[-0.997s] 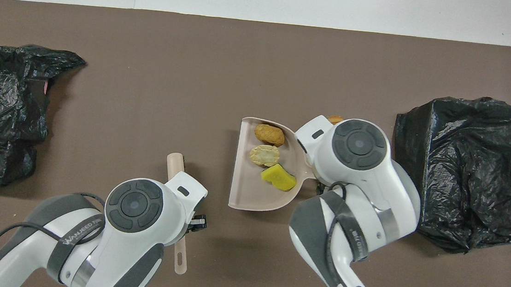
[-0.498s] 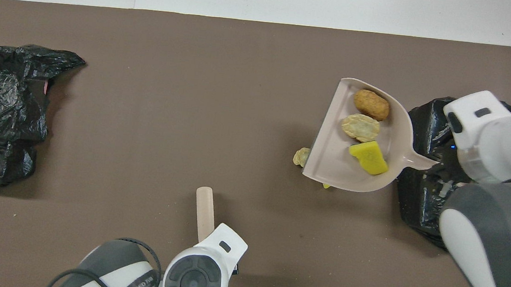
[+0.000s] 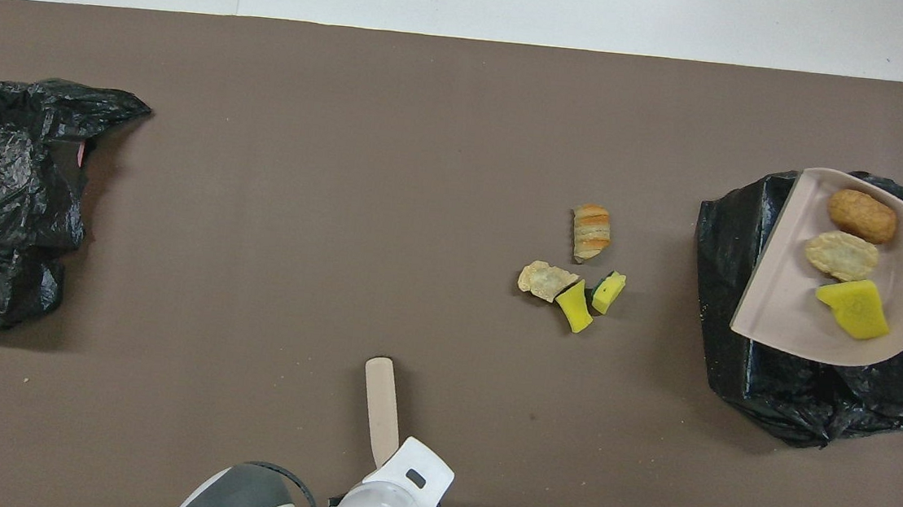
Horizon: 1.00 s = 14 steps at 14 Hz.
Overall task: Sweep and dump trash in bin
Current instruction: 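Tip the dustpan into the black bag while the left gripper drops the brush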
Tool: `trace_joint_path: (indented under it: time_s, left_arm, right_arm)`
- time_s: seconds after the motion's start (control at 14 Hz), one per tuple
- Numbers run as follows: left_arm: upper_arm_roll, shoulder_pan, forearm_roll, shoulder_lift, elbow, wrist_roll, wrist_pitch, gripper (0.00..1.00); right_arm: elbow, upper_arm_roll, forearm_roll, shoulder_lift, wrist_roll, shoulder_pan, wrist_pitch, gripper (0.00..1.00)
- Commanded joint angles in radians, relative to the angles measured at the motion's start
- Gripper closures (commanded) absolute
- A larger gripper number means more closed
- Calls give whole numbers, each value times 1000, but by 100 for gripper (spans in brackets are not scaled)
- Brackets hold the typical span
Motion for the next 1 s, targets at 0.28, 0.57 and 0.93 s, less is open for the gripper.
trace_joint_path:
  time_s: [0.28, 0.57, 0.93]
  left_arm:
    - [19, -2, 19, 9, -36, 20, 85, 0]
    - [21, 126, 19, 44, 77, 26, -2, 0]
    - [27, 373, 23, 43, 231, 223, -177, 0]
  right_arm:
    - [-37, 21, -383, 9, -158, 9, 76, 100]
    - [-40, 22, -474, 64, -194, 12, 119, 100]
    - [-34, 31, -677, 61, -263, 123, 78, 100]
